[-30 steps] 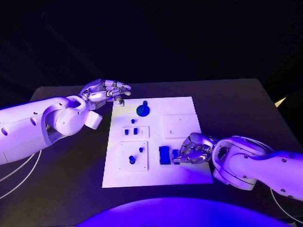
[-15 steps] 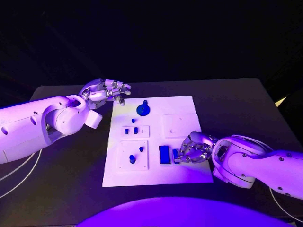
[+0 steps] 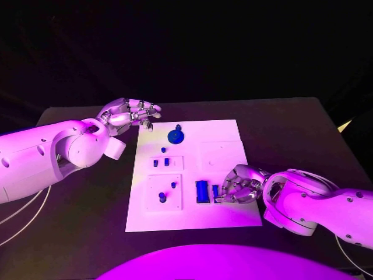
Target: Assemble the parts on the task board
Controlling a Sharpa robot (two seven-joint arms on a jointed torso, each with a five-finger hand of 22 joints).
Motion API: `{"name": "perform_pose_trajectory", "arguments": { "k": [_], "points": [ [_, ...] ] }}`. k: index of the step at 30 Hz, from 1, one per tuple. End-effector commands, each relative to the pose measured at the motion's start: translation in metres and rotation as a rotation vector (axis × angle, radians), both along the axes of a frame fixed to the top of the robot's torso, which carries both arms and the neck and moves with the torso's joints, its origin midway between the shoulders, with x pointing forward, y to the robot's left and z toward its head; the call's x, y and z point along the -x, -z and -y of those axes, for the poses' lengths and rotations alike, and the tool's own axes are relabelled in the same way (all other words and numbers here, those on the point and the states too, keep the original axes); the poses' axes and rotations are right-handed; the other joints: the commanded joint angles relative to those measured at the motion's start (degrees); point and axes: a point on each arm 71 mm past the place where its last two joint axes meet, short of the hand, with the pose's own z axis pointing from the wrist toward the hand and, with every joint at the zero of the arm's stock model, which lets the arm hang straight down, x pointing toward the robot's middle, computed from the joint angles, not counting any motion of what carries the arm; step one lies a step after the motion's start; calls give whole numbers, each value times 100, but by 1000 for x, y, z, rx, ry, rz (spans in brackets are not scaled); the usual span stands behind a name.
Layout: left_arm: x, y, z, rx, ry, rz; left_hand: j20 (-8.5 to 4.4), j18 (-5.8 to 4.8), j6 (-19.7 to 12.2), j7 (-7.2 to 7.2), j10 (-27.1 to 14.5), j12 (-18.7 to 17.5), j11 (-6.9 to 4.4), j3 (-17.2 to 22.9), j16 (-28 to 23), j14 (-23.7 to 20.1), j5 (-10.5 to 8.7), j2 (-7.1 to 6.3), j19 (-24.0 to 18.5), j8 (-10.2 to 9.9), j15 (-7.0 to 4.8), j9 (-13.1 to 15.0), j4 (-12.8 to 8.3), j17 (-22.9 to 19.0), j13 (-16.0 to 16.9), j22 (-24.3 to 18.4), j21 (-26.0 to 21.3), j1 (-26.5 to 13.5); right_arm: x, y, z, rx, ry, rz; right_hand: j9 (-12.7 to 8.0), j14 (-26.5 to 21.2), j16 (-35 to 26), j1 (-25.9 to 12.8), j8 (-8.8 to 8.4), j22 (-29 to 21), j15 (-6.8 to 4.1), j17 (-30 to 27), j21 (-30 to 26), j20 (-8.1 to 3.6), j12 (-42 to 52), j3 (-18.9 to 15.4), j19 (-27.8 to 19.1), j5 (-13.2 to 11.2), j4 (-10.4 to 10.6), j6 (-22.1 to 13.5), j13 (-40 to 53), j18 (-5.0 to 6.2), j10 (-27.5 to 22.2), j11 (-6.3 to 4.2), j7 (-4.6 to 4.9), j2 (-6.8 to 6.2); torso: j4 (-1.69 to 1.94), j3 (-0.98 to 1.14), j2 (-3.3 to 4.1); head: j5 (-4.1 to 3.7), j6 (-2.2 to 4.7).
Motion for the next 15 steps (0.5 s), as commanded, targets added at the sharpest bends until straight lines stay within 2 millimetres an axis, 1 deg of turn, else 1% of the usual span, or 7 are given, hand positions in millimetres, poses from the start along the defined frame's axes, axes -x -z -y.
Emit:
{"name": "perform_pose_trajectory", "arguments": {
  "k": [1,6,7,8,10,13,15],
  "points": [
    [0,-1,2,11,1,9,-1,81,-25,-8,-34,14,-16,20,34,-23,21,30,49,22,-1,6,23,-5,-7,9,-22,34,-2,-5,1,-66,3,11,16,475,-12,-58,11,1363,-4,947,-75,8,-43,-64,406,-25,18,1,668,-16,26,-21,19,6,-4,-18,-13,-7,43],
    [-1,-2,2,20,-16,17,-1,81,-32,-7,-38,17,-15,19,34,-23,19,23,49,22,-1,7,22,-7,-9,10,-23,33,-12,-19,3,-223,16,46,-27,417,-141,44,-124,1254,59,724,-479,53,-271,-253,258,-19,55,-252,556,61,-100,59,114,62,-3,-43,-44,-34,113],
    [-1,-2,2,23,-25,21,0,81,-40,-5,-40,17,-13,13,33,-25,17,14,48,19,0,5,24,-8,-10,10,-24,28,-17,-24,5,-266,27,63,-43,365,-256,137,-184,1167,97,542,-799,87,-459,-323,139,-15,47,-368,462,120,-208,104,165,101,-3,-64,-72,-54,145],
    [-1,-3,2,26,-35,23,4,78,-55,0,-44,19,-8,-7,28,-37,12,-15,39,13,6,4,36,-11,-12,8,-33,2,-23,-27,7,-298,38,78,-49,360,-271,167,-206,1155,108,524,-842,97,-475,-345,123,-12,46,-409,454,128,-223,117,181,113,-5,-73,-83,-60,167],
    [-2,-3,1,27,-59,30,19,71,-74,3,-51,28,-1,-39,-11,-136,7,-74,-27,11,23,3,48,-30,-15,-9,-83,-21,-36,-33,14,-347,66,108,-60,331,-345,239,-251,1076,139,416,-1132,129,-703,-425,16,10,46,-497,334,181,-345,153,219,123,-9,-109,-125,-70,204],
    [-4,-4,-1,26,-102,47,70,47,-90,28,-63,49,31,-40,-262,-574,-2,-139,-373,20,80,6,5,-170,-28,-75,-309,47,-61,-39,29,-419,126,152,-61,340,-332,290,-264,1070,150,446,-1153,142,-720,-457,9,27,38,-524,322,184,-363,164,232,132,-19,-167,-180,-63,281],
    [-5,-5,-3,29,-136,60,120,31,-107,44,-91,49,57,-49,-485,-830,-6,-161,-625,26,130,6,2,-314,-47,-152,-518,66,-77,-43,39,-470,164,178,-59,278,-479,473,-291,949,185,226,-1588,174,-1139,-488,-152,68,16,-602,88,261,-602,200,269,196,-19,-194,-200,-64,363]
  ]
}}
